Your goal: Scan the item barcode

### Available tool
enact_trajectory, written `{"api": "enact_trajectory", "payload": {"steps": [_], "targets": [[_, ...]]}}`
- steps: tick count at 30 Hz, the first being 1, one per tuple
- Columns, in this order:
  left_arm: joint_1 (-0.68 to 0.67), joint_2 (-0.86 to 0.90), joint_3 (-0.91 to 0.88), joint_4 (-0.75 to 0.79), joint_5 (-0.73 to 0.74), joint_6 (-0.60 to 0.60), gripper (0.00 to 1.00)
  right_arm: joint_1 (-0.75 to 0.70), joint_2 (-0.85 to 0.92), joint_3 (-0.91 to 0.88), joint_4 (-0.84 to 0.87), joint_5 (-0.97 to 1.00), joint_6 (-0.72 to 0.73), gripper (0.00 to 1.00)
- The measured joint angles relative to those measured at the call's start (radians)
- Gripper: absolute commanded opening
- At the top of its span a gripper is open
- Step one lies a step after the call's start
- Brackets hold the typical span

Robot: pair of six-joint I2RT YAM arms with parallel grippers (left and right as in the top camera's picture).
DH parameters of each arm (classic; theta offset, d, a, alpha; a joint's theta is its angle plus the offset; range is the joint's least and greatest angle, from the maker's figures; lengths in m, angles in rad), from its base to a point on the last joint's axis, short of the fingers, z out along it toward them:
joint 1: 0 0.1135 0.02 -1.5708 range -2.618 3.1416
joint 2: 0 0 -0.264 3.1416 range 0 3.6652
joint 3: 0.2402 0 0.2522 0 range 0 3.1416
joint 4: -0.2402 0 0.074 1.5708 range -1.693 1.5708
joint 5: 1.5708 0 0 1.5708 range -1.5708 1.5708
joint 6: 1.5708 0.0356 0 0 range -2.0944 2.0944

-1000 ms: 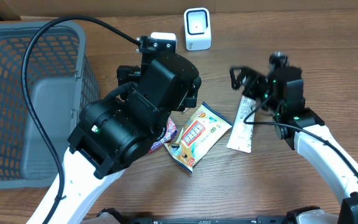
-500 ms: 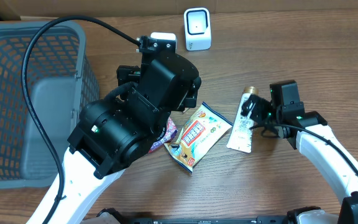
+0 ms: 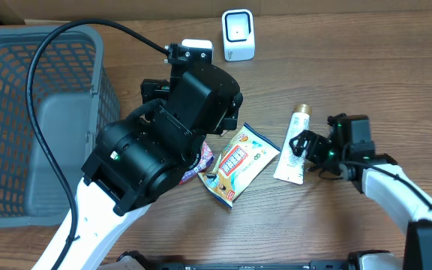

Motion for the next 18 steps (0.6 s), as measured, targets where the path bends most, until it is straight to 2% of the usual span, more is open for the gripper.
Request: {"api": "enact_trajectory", "payload": {"steps": [5,13,16,18], "targets": [[0.0,0.0,0.0,0.0,0.0,0.0,1.0,-0.087,0.071,0.01,0.065,-0.159,-0.12,1.0],[0.0,0.0,0.0,0.0,0.0,0.0,1.0,-0.095,0.235,0.061,0.218,-0.356,-0.202,1.0],[0.0,0.0,0.0,0.0,0.0,0.0,1.0,-0.099,0.245,0.063,0.22,-0.379,-0.216,1.0],[0.0,0.0,0.0,0.0,0.0,0.0,1.0,-0.1,0.247,0.064,0.216,-0.384,-0.224,0.95]]}}
